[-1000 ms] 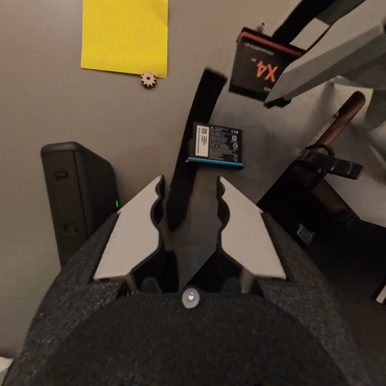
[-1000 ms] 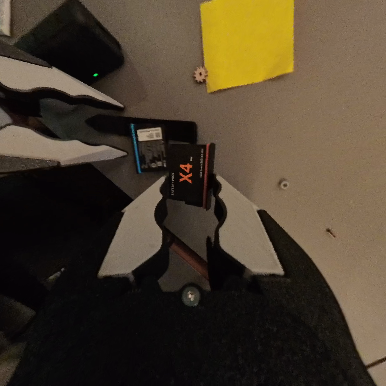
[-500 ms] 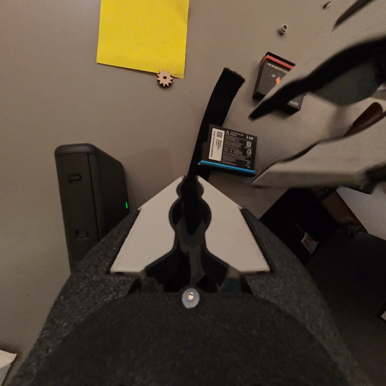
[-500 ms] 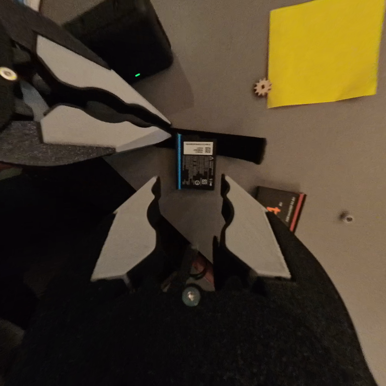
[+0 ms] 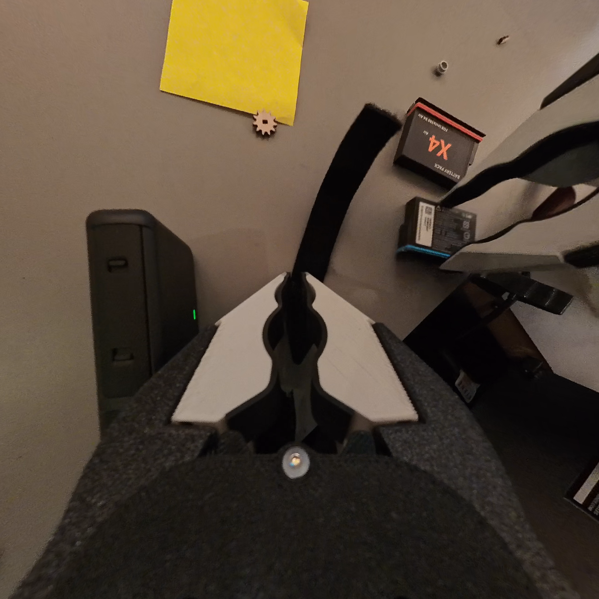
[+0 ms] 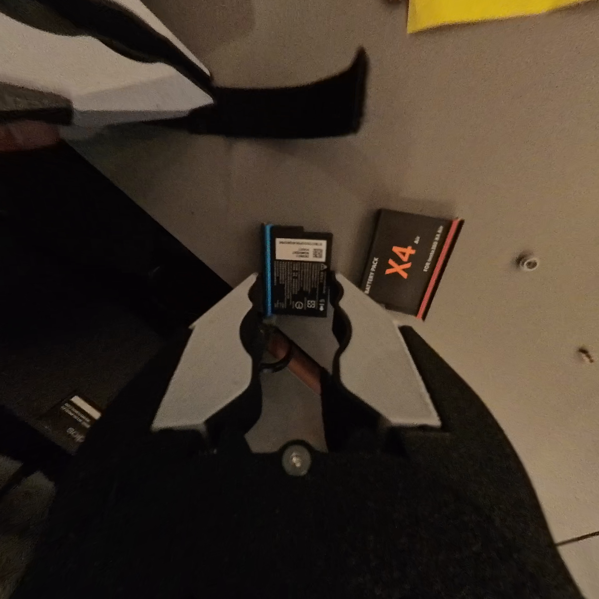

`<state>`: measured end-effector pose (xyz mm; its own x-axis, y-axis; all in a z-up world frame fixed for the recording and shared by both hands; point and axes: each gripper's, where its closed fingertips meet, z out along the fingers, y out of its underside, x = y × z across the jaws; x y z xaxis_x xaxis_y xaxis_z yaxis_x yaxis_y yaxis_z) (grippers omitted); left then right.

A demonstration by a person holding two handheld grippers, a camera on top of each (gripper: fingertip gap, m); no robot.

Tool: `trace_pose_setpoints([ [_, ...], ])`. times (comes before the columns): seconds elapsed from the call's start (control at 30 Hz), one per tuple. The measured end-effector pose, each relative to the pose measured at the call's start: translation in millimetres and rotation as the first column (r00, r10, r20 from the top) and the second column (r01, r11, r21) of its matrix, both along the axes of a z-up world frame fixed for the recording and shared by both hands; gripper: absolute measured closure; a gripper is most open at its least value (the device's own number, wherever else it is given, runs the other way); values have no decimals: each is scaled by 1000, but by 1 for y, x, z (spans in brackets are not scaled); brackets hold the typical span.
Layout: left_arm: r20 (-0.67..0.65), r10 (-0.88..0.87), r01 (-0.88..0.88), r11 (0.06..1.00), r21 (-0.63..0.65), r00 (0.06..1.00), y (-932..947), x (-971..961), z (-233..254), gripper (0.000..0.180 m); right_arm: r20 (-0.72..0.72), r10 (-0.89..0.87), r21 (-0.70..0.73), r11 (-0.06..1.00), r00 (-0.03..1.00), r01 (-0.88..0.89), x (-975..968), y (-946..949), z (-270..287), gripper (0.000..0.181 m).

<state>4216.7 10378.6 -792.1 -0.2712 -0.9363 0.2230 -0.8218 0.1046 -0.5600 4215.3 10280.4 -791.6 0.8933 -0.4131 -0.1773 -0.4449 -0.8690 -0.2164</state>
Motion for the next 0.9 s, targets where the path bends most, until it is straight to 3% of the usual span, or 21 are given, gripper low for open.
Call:
trace_pose_setpoints([
  [0.1, -1, 3, -3, 1000, -7, 1000, 0, 0, 0, 174, -1, -9, 23, 1000, 1000, 9, 5, 6, 7, 126],
  [0.23, 5, 2, -2, 1000, 5, 1000, 0, -1, 0, 174, 13, -99, 186, 978, 995, 95, 33, 32, 31, 125],
  [0.33, 12, 25, -25, 1000, -1, 1000, 0, 0, 0, 174, -64, -103, 273, 955, 993, 117, 51, 57, 29, 125],
  [0.37, 14, 31, -31, 1000, -1, 999, -1, 0, 0, 174, -114, -109, 319, 937, 987, 140, 54, 67, 29, 140],
  [0.4, 13, 37, -37, 999, 0, 999, 0, 0, 0, 174, -189, -88, 344, 927, 978, 150, 50, 73, 28, 174],
  [0.5, -9, 57, -57, 998, -1, 998, 3, -3, 11, 149, -158, -21, 343, 936, 987, 75, 51, 74, 44, 180],
  [0.63, 132, 42, -31, 996, -86, 990, 15, -4, 92, 132, -59, 92, 416, 907, 994, -60, 36, 82, 124, 180],
  [0.73, 162, -75, 112, 966, -232, 984, 8, -15, 150, 128, -13, 180, 467, 871, 984, -153, 19, 92, 185, 180],
  [0.83, 195, -185, 239, 921, -306, 963, 3, -20, 196, 128, 24, 269, 495, 834, 963, -245, 2, 100, 242, 181],
  [0.9, 190, -287, 337, 882, -330, 939, -3, -30, 220, 144, 60, 319, 496, 813, 946, -305, -6, 103, 275, 180],
])
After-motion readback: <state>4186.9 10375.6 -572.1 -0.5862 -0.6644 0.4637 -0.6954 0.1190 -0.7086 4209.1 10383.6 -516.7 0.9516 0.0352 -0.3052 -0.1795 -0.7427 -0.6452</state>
